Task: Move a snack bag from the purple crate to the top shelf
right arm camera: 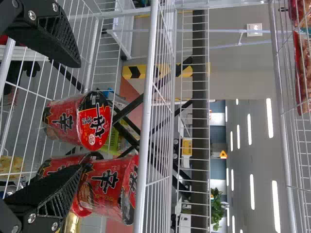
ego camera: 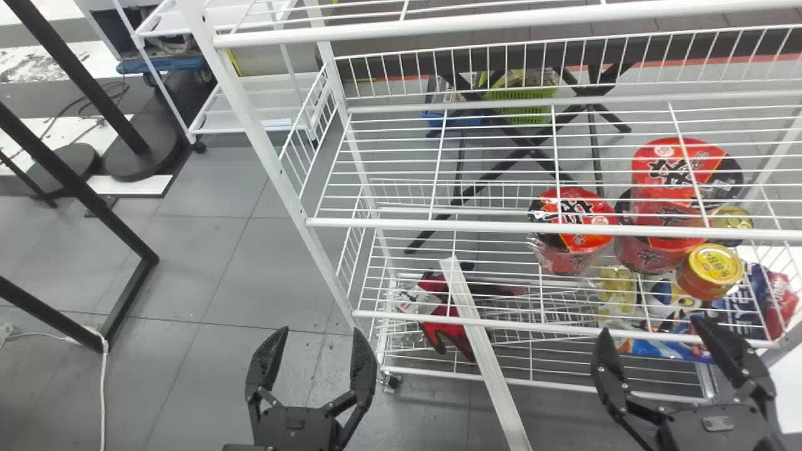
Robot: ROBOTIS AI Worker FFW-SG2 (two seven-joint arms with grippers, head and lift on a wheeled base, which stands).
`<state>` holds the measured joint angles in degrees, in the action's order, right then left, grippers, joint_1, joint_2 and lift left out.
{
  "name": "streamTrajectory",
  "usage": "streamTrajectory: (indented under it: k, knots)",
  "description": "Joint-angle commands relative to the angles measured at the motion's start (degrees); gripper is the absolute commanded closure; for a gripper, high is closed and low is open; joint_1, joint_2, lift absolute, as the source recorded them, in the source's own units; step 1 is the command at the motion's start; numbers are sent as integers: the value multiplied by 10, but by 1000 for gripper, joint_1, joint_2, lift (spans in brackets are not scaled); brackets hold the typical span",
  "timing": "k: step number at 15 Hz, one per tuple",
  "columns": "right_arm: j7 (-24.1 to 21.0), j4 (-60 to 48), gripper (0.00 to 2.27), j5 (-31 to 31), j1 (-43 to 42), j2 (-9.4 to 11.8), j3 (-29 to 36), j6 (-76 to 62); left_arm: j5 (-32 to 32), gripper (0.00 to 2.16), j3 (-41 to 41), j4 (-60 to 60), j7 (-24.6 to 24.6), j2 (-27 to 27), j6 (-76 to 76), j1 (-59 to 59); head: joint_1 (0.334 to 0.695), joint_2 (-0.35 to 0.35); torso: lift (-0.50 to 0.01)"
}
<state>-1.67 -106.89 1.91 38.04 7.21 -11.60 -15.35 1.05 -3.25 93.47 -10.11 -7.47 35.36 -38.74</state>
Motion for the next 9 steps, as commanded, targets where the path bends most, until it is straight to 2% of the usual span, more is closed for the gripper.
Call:
streamTrajectory:
  k: [1, 9]
  knots:
    - [0, 3, 66, -1, -2, 0, 0, 0, 0, 80, 0, 0, 0, 0, -2, 2, 695, 206, -395]
    - [0, 4, 66, -1, -6, -2, 1, 4, 2, 80, 0, -4, 0, 0, -3, 8, 695, 203, -427]
